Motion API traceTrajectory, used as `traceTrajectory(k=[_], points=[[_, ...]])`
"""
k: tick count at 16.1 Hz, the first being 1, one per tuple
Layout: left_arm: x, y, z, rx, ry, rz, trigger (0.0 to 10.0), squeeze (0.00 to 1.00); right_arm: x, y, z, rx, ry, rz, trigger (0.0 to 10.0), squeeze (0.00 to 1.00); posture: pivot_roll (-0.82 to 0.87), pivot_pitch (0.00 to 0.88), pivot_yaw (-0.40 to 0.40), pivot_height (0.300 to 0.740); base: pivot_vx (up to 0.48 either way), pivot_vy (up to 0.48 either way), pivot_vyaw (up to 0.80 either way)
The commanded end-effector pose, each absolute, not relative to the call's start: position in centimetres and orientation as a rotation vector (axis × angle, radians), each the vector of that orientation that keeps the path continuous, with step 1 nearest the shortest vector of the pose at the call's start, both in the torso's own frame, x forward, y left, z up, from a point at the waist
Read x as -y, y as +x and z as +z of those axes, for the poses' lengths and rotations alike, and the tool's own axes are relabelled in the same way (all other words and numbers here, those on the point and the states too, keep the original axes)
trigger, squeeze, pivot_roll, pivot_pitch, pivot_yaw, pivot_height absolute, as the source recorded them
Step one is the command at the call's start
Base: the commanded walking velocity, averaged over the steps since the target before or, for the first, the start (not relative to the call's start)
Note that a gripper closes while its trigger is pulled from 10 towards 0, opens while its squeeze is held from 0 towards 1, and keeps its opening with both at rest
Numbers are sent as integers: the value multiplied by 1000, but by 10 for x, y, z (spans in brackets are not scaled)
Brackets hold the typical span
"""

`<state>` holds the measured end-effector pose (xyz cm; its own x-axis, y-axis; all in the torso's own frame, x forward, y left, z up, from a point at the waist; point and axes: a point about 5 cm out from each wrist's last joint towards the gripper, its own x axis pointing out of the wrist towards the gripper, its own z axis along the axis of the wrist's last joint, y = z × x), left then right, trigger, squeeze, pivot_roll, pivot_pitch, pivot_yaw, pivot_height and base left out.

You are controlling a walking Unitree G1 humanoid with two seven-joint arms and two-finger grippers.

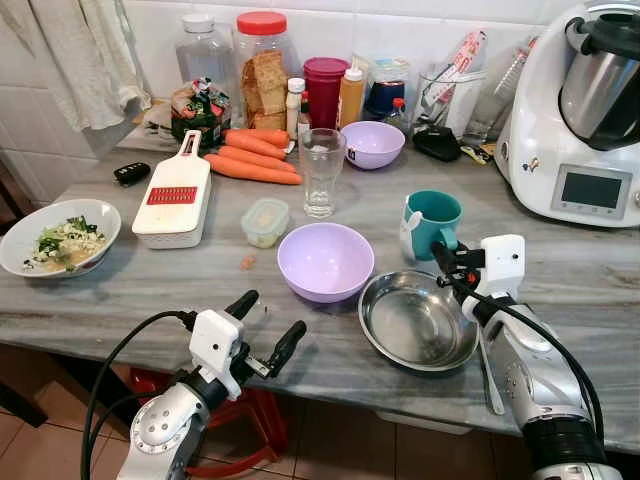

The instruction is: Setting the table

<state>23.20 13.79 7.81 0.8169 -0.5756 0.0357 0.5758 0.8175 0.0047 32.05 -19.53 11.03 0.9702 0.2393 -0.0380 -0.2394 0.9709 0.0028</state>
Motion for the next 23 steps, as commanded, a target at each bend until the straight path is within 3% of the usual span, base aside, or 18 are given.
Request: traceTrajectory(k=[1, 6, 7, 9, 10, 23], points=[[-138, 234, 78, 38, -2, -618, 10000, 0, 198, 323, 113, -22, -5, 245, 10000, 0, -49, 0, -33, 740, 0, 0, 0], [-136, 235, 75, 40, -10, -615, 10000, 0, 203, 323, 105, -37, -21, 263, 10000, 0, -44, 0, -37, 740, 0, 0, 0], [-136, 235, 76, 41, -9, -612, 10000, 0, 204, 322, 105, -38, -27, 265, 10000, 545, -44, 0, -37, 740, 0, 0, 0], [-135, 236, 76, 43, -9, -611, 10000, 0, 205, 322, 104, -39, -33, 261, 10000, 945, -43, 0, -35, 740, 0, 0, 0], [-135, 236, 77, 46, -9, -611, 10000, 0, 205, 322, 103, -37, -35, 260, 10000, 1000, -43, 0, -35, 740, 0, 0, 0], [-127, 244, 89, 66, -4, -637, 10000, 0, 227, 307, 102, -6, -73, 171, 10000, 1000, -60, 0, -7, 740, 0, 0, 0]])
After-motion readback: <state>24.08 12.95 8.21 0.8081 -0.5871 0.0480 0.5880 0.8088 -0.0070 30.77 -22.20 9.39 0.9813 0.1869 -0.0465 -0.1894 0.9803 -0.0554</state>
